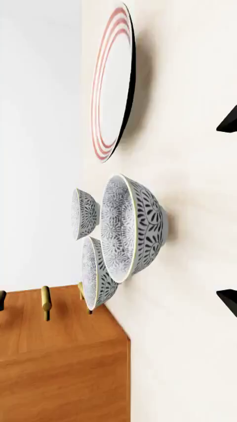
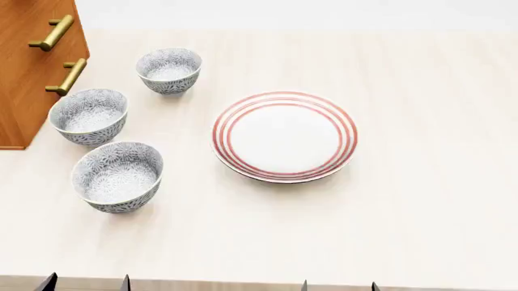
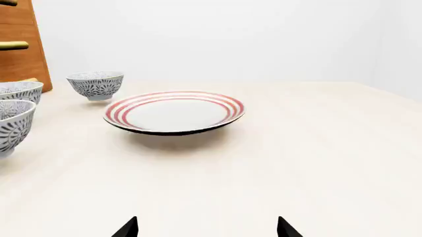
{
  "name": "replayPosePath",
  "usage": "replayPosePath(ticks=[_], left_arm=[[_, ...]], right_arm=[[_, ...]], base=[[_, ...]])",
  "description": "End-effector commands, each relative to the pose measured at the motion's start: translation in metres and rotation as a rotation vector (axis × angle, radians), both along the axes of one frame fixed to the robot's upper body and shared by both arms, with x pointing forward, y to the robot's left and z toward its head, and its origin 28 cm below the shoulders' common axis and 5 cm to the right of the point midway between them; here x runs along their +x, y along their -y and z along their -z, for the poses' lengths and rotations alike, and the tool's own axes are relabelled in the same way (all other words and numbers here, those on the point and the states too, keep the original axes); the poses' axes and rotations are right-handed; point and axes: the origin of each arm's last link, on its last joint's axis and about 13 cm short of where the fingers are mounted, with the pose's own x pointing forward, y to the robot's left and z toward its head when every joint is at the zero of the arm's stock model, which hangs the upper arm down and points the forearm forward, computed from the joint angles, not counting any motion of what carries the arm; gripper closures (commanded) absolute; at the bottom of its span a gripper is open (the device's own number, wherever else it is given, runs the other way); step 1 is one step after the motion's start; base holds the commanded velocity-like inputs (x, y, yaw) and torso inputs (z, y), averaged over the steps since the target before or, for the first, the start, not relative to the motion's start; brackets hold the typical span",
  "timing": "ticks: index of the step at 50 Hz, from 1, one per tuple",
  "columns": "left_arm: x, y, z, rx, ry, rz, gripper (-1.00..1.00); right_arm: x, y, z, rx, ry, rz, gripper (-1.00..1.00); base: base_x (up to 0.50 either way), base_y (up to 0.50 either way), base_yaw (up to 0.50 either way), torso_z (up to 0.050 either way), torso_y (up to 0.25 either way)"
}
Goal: Put the bowl at the front on the plate.
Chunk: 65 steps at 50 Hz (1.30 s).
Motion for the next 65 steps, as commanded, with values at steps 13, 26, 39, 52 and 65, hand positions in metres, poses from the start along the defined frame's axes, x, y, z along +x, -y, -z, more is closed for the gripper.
replayPosePath(ticks=[13,26,39,52,65], left_arm=[[0.0,-0.001,0.0,0.007,-0.03,0.006,-1.0],[0.014,0.004,-0.054,0.022,-0.042,0.042,-1.0],[0.028,0.01,-0.13,-0.041,-0.068,0.118,-1.0],[0.049,0.013,-0.216,0.006,0.06,0.136,-1.0],[0.058,0.019,-0.277,-0.046,0.093,0.176,-1.0]], right_arm=[[-0.001,0.001,0.001,0.016,-0.021,0.022,-1.0],[0.011,0.003,-0.043,0.066,-0.061,0.017,-1.0],[0.016,0.012,-0.13,0.024,-0.037,-0.02,-1.0],[0.029,0.021,-0.223,-0.071,0.057,-0.037,-1.0],[0.038,0.027,-0.286,-0.157,0.127,-0.053,-1.0]], base=[[0.0,0.0,0.0,0.0,0.0],[0.0,0.0,0.0,0.0,0.0],[0.0,0.0,0.0,0.0,0.0],[0.0,0.0,0.0,0.0,0.0],[0.0,0.0,0.0,0.0,0.0]])
